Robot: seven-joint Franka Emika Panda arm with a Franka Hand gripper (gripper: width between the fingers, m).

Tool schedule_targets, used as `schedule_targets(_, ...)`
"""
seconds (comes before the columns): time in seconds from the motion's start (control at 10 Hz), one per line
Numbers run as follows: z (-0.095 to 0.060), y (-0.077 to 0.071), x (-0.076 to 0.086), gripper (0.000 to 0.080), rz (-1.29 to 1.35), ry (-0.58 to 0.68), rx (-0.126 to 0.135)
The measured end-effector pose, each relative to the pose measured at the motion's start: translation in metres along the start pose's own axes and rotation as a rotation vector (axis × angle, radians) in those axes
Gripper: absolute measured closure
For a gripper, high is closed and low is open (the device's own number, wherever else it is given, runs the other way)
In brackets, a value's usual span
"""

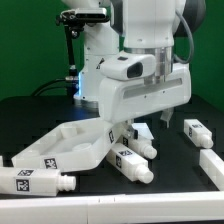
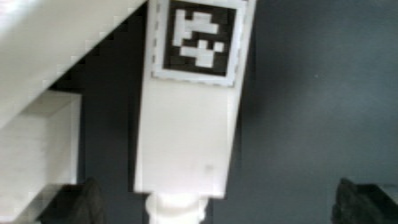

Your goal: Assemble desk

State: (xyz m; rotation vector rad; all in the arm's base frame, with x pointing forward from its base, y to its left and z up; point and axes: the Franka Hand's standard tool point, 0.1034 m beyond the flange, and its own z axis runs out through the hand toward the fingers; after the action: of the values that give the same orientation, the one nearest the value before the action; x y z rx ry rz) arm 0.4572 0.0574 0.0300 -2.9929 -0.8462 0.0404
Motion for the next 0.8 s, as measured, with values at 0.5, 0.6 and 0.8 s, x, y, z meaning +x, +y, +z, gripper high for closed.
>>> schedule_targets(0.5,0.0102,0.0053,-0.0074,0.0178,0.015,-0.011,0.002)
schedule_targets(0.6,0.0103,0.0053,-0.0075,0.0178,0.015,-0.011,0.002)
schedule_targets(0.8,0.0103,0.0053,-0.0075,0.0356,0.015,-0.011,0.002)
